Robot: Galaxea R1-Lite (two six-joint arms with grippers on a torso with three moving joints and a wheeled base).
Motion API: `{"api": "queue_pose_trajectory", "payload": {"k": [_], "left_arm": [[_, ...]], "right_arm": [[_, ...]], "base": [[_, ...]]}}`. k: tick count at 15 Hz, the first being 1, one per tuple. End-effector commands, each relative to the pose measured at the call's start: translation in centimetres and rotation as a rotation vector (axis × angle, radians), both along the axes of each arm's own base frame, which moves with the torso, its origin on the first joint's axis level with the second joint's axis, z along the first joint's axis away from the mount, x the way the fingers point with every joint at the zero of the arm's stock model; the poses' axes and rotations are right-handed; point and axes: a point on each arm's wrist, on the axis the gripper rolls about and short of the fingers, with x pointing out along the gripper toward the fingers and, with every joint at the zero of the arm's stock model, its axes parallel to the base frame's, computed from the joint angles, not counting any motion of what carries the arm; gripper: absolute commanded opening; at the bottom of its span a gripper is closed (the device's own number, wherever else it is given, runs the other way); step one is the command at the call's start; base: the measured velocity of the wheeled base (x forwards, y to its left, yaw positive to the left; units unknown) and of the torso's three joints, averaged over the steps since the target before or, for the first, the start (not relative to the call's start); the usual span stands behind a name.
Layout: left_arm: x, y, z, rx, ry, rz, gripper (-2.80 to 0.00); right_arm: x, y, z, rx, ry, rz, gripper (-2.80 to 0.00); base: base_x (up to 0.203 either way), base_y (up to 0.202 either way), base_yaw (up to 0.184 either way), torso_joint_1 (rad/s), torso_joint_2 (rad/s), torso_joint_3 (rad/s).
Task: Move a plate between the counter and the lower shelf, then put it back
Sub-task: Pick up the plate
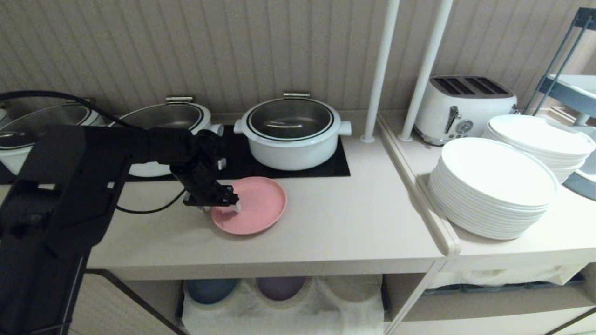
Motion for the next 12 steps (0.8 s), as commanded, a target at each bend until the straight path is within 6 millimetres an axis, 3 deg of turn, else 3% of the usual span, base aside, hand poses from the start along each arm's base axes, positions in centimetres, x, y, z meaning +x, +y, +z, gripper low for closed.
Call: {"api": "queue_pose_trajectory", "payload": {"k": [1, 2, 3, 12], "left_arm": [[-0.09, 0.01, 0.24, 0.001, -0.003, 0.0, 0.0], [-0.09, 0.01, 0.31, 0.0, -0.006, 0.0, 0.0], [-0.09, 0.02, 0.31, 0.002, -0.006, -0.001, -2.8], [0.04, 0.12, 0.53, 0.02, -0.025, 0.011, -2.8]], "right_arm": [[0.01, 0.0, 0.01, 0.0, 0.001, -0.001, -2.8], [0.01, 0.0, 0.01, 0.0, 0.001, 0.0, -2.8], [0.01, 0.0, 0.0, 0.0, 0.002, 0.0, -2.8], [0.01, 0.0, 0.0, 0.0, 0.002, 0.0, -2.8]], "base": [[0.0, 0.0, 0.0, 0.0, 0.0, 0.0], [0.0, 0.0, 0.0, 0.0, 0.0, 0.0], [0.0, 0.0, 0.0, 0.0, 0.0, 0.0], [0.0, 0.0, 0.0, 0.0, 0.0, 0.0]]}}
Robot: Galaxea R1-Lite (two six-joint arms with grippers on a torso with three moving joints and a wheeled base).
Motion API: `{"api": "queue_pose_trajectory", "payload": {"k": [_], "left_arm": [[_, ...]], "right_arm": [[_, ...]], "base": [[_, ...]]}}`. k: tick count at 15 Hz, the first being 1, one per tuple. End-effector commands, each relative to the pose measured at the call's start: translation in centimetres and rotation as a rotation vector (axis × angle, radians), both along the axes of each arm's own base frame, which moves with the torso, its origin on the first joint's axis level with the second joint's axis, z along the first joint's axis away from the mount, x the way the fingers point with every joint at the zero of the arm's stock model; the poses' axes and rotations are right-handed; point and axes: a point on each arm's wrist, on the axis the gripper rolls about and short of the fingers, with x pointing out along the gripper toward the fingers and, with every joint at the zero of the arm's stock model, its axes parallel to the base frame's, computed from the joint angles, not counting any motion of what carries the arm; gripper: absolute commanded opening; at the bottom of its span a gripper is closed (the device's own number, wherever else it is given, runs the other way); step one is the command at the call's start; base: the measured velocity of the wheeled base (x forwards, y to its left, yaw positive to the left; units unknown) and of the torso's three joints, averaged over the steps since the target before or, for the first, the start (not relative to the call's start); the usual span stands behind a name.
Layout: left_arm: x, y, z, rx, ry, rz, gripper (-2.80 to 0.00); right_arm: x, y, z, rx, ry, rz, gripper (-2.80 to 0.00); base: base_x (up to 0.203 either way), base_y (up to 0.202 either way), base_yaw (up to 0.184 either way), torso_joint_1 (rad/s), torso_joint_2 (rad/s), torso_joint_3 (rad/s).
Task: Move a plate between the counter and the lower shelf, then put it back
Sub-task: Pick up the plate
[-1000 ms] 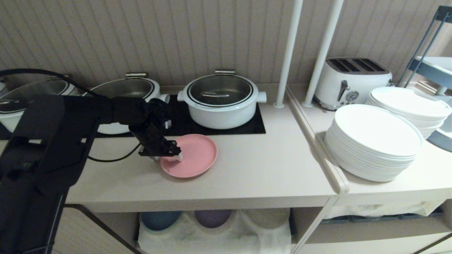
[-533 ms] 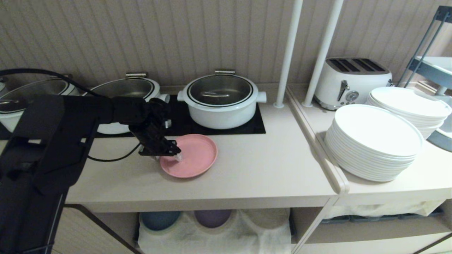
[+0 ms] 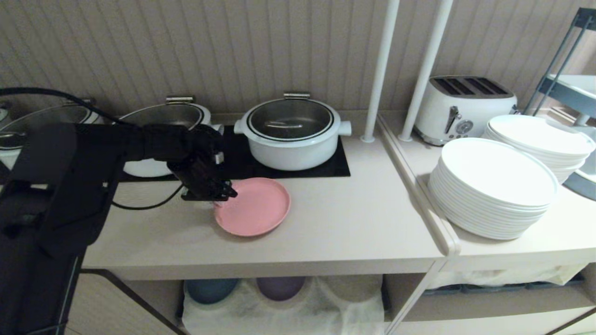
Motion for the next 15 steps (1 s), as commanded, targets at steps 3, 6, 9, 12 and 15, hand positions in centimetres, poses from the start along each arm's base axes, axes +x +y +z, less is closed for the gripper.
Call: {"api": "queue_pose_trajectory", "payload": {"k": [3, 6, 9, 12, 15], "left_arm": [[-0.2, 0.0, 0.2, 0.012, 0.003, 0.004, -2.8], [-0.3, 0.0, 0.4, 0.012, 0.0, 0.006, -2.8], [-0.6, 0.1, 1.1, 0.003, -0.008, 0.022, -2.8], [-1.2, 0.0, 2.1, -0.036, -0.008, 0.091, -2.8], [-2.1, 0.2, 3.1, -0.056, 0.026, 0.127, -2.8]], "right_arm": [[0.0, 0.0, 0.0, 0.0, 0.0, 0.0, -2.8], [0.0, 0.0, 0.0, 0.0, 0.0, 0.0, -2.8], [0.0, 0.0, 0.0, 0.0, 0.001, 0.0, -2.8], [0.0, 0.0, 0.0, 0.0, 0.001, 0.0, -2.8], [0.0, 0.0, 0.0, 0.0, 0.001, 0.0, -2.8]], "base": [[0.0, 0.0, 0.0, 0.0, 0.0, 0.0], [0.0, 0.0, 0.0, 0.0, 0.0, 0.0], [0.0, 0.0, 0.0, 0.0, 0.0, 0.0], [0.0, 0.0, 0.0, 0.0, 0.0, 0.0], [0.0, 0.0, 0.0, 0.0, 0.0, 0.0]]}}
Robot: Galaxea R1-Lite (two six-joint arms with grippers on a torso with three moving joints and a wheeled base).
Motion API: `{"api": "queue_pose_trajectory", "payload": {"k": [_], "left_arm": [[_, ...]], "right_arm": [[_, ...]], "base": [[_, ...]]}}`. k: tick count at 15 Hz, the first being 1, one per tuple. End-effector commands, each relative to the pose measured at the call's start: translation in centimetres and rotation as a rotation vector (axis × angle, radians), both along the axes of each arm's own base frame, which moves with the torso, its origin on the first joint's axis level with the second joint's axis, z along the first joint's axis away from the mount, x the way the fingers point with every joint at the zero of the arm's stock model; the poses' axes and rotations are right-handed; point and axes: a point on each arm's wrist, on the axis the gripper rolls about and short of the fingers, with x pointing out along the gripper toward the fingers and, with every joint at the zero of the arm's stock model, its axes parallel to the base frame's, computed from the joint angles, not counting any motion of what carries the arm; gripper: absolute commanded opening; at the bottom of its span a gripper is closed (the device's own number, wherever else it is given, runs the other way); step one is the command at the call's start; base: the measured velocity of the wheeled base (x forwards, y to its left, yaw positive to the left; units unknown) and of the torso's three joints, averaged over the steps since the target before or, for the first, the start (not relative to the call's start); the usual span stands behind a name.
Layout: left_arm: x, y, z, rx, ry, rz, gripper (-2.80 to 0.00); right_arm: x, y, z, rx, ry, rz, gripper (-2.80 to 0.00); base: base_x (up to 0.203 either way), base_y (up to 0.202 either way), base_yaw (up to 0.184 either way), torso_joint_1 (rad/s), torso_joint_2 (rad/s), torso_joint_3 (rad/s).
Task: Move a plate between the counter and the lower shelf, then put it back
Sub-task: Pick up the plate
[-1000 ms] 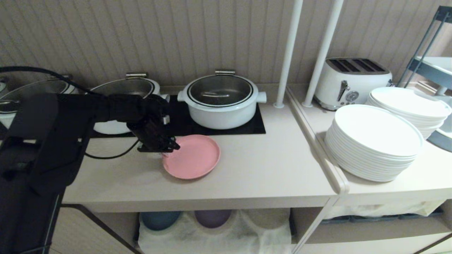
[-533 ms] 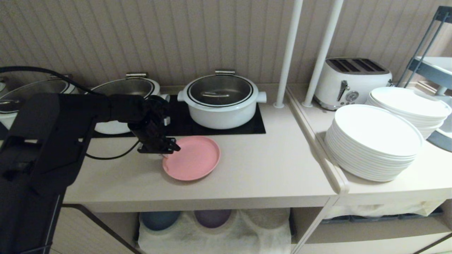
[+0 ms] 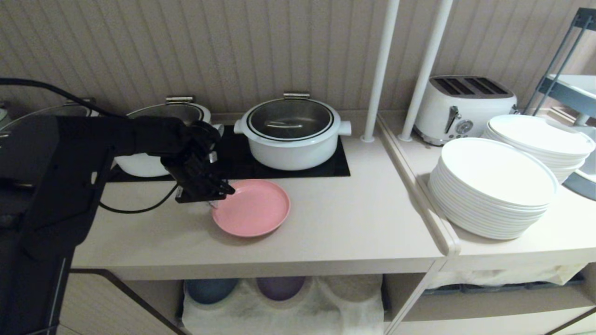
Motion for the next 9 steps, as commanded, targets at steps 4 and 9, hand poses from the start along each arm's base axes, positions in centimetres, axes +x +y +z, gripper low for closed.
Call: {"api": "queue_pose_trajectory", "payload": {"k": [4, 9], "left_arm": [[-1.9, 0.2, 2.4, -0.077, 0.02, 0.082, -2.8], [-4.4, 0.5, 3.3, -0.143, 0.062, 0.114, -2.8]], "right_arm": [[0.0, 0.0, 0.0, 0.001, 0.002, 0.0, -2.8], [0.0, 0.0, 0.0, 0.001, 0.0, 0.0, -2.8]], "base": [[0.0, 0.0, 0.0, 0.0, 0.0, 0.0], [0.0, 0.0, 0.0, 0.0, 0.0, 0.0]]}}
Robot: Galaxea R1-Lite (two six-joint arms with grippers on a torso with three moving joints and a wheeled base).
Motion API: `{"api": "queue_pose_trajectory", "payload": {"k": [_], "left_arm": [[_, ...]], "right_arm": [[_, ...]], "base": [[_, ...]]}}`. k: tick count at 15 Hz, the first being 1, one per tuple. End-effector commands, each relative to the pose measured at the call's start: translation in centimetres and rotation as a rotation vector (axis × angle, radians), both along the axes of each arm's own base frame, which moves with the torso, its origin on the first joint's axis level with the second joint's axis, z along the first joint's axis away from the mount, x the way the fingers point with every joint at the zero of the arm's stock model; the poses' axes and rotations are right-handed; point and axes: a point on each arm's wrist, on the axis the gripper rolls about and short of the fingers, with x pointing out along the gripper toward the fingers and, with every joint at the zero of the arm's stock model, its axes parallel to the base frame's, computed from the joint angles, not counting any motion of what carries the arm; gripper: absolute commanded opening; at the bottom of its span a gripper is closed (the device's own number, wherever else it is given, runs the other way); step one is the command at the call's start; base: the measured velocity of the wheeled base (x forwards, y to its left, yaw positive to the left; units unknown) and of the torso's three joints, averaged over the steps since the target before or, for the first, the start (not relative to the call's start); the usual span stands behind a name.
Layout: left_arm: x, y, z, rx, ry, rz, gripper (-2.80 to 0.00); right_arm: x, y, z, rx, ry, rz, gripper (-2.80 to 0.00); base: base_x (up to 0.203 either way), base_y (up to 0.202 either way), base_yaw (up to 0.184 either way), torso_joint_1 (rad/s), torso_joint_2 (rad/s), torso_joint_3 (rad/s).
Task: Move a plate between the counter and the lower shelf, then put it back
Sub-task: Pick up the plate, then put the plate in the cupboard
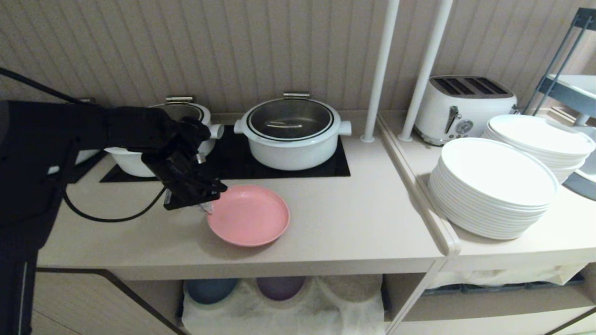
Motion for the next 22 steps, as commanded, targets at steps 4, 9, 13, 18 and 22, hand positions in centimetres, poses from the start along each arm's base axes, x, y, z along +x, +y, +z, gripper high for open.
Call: {"api": "queue_pose_trajectory", "payload": {"k": [4, 9, 13, 18, 22], "left_arm": [[-2.3, 0.3, 1.4, -0.055, 0.018, 0.07, -2.8], [-4.6, 0.7, 2.6, -0.119, 0.039, 0.11, -2.8], [-7.3, 1.1, 3.5, -0.129, 0.011, 0.109, -2.8], [-11.1, 2.0, 4.3, -0.133, -0.011, 0.118, -2.8], [-14.7, 2.8, 4.3, -0.129, 0.004, 0.126, -2.8]], "right_arm": [[0.0, 0.0, 0.0, 0.0, 0.0, 0.0, -2.8], [0.0, 0.0, 0.0, 0.0, -0.001, 0.0, -2.8], [0.0, 0.0, 0.0, 0.0, -0.001, 0.0, -2.8], [0.0, 0.0, 0.0, 0.0, -0.001, 0.0, -2.8], [0.0, 0.0, 0.0, 0.0, 0.001, 0.0, -2.8]], "base": [[0.0, 0.0, 0.0, 0.0, 0.0, 0.0], [0.0, 0.0, 0.0, 0.0, 0.0, 0.0], [0.0, 0.0, 0.0, 0.0, 0.0, 0.0], [0.0, 0.0, 0.0, 0.0, 0.0, 0.0], [0.0, 0.0, 0.0, 0.0, 0.0, 0.0]]}}
